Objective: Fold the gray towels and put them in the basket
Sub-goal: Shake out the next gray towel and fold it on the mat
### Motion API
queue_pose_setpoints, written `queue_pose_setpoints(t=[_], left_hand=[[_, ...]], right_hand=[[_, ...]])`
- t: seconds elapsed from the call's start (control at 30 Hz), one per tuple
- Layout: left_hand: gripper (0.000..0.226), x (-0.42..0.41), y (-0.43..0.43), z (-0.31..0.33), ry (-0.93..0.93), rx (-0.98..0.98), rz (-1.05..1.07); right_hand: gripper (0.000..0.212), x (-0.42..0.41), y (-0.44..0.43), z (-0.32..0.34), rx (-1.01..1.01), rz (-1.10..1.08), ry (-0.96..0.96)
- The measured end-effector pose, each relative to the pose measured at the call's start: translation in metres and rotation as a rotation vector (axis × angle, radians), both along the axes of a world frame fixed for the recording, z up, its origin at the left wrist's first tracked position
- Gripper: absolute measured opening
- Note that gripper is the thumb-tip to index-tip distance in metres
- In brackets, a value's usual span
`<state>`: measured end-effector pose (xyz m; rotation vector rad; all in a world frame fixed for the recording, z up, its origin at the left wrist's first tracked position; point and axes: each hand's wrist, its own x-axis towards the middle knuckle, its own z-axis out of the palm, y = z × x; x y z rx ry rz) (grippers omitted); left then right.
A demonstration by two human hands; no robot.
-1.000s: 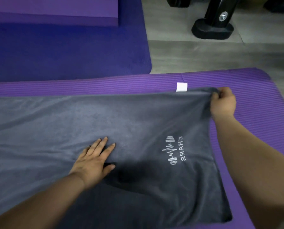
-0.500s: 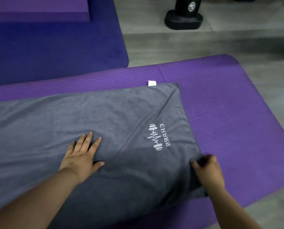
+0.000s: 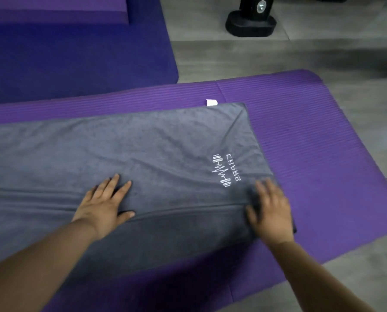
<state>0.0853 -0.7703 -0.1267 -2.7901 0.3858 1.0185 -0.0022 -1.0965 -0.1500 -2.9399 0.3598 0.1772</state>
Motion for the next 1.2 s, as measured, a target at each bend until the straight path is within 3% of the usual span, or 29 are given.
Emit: queue_pose_setpoints(t=[0.1, 0.2, 0.37, 0.53, 0.63, 0.77, 0.87, 1.03, 1.2], left_hand=[[0.075, 0.001, 0.012, 0.010, 0.011, -0.007, -0.035], [0.073, 0.013, 0.043, 0.029, 0.005, 0.012, -0.127], [0.065, 0.012, 0.133, 0.067, 0.039, 0.088, -0.087], [0.054, -0.038, 0.253, 0.058, 0.049, 0.151, 0.179], [0.058, -0.076, 0.317, 0.045, 0.029, 0.180, 0.296], [0.062, -0.120, 0.388, 0.029, -0.095, -0.047, 0.710], [0.060, -0.166, 0.425, 0.001, -0.255, -0.300, 1.116], [0.055, -0.171, 0.445, -0.011, -0.398, -0.484, 1.427], [0.055, -0.152, 0.466, -0.015, -0.223, -0.525, 1.504]], right_hand=[[0.058, -0.017, 0.030, -0.020, -0.042, 0.302, 0.181], [0.063, -0.018, 0.040, -0.010, -0.062, 0.308, 0.348], [0.063, 0.011, 0.063, 0.021, -0.065, 0.319, 0.365], [0.062, 0.065, 0.167, 0.060, -0.194, 0.549, 0.446], [0.066, 0.092, 0.255, 0.076, -0.124, 0.730, 0.651], [0.044, 0.105, 0.374, 0.088, -0.248, 0.951, 0.622], [0.035, 0.100, 0.459, 0.081, -0.317, 0.948, 0.641], [0.047, 0.028, 0.555, 0.048, -0.091, 0.957, 0.698], [0.040, -0.018, 0.586, 0.034, -0.094, 0.933, 0.739]])
